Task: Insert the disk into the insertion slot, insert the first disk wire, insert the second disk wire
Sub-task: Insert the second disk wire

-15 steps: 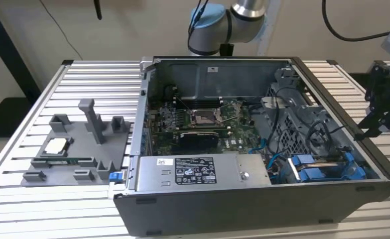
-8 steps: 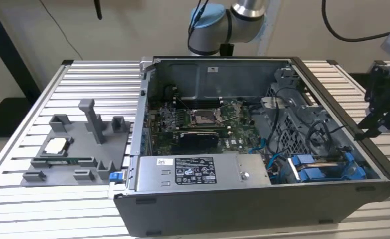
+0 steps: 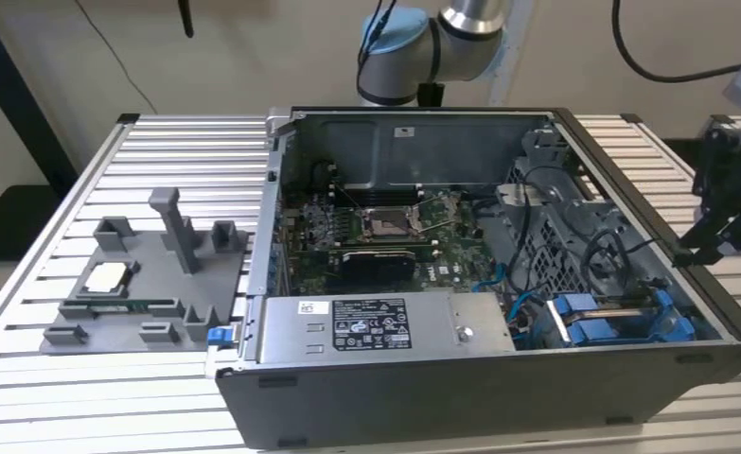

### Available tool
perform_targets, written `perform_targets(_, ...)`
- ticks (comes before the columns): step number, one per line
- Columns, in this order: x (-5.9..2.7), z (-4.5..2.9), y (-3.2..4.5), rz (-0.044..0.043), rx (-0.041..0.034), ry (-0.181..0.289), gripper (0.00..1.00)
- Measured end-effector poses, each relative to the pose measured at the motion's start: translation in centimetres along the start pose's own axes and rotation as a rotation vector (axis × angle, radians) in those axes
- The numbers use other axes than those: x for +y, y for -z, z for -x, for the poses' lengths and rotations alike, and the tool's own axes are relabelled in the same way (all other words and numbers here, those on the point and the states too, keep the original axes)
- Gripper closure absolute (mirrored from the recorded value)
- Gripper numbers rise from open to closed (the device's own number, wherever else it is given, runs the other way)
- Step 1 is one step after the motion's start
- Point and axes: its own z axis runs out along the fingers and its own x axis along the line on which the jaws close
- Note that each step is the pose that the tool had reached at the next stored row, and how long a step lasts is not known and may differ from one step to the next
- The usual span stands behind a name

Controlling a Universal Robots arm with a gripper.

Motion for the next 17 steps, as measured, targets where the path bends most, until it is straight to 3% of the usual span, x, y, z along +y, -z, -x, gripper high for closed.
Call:
perform_targets(11,0.61,-0.15,-0.35,-0.0025,-0.0016,-0.032,0.73)
perform_targets(12,0.63,-0.17,-0.58,-0.0052,-0.0032,-0.065,0.82)
perform_targets(13,0.67,-0.18,-0.61,-0.0064,-0.005,-0.08,0.84)
perform_targets(17,1.43,-0.14,-0.12,-0.007,-0.0058,-0.083,0.84)
